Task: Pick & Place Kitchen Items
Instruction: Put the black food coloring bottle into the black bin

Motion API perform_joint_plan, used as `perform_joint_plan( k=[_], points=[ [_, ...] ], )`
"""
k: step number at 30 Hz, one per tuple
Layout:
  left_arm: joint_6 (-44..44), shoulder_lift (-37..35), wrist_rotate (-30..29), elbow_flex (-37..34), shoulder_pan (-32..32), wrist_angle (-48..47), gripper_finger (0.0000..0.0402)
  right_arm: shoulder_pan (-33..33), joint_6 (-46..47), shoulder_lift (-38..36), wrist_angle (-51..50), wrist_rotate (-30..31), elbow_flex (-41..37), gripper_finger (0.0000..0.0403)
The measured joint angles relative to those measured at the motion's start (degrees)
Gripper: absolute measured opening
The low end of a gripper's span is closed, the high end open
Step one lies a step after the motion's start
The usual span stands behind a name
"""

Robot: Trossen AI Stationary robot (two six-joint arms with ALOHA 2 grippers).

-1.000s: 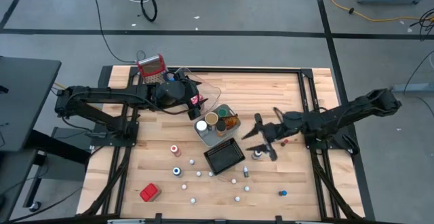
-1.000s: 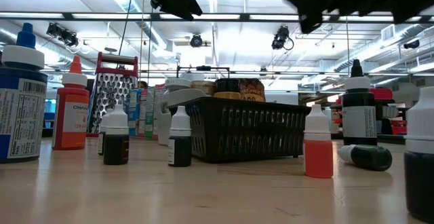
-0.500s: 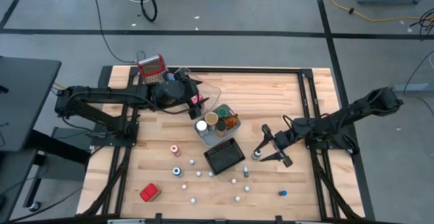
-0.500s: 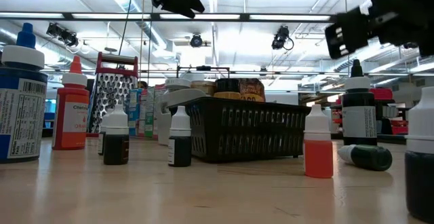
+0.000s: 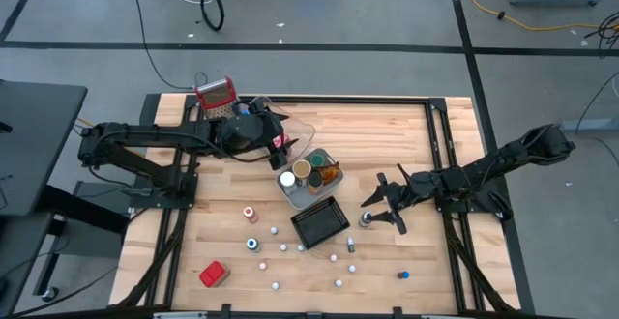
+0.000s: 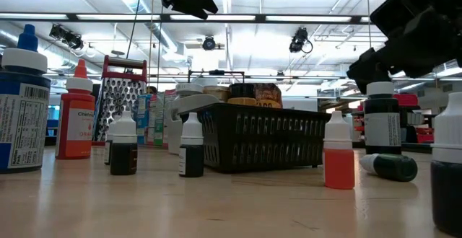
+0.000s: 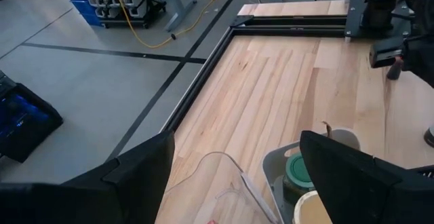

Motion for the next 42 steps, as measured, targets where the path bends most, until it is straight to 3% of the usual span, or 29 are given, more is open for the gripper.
perform_joint_plan(
  k=[5,21,27,33,42],
  points=[
    [0.0,0.0,0.0,0.0,-0.01,0.01,0.0327,0.0,-0.01,0.01,-0.02,-3.17,0.0,0.0214],
    [0.0,0.0,-0.01,0.0,-0.01,0.0,0.0327,0.0,1.27,0.13,-4.26,-2.6,0.0,0.0214],
    [0.0,0.0,0.0,0.0,-0.01,-0.02,0.0327,0.0,1.31,3.2,-4.74,-1.36,0.0,0.0214],
    [0.0,0.0,-0.02,0.0,0.0,-0.02,0.0327,0.0,0.69,6.8,0.49,-5.35,0.0,0.0214],
    [0.0,0.0,-0.02,0.0,0.0,-0.02,0.0327,-0.02,-0.02,10.01,1.0,0.68,0.02,0.0198]
  ],
)
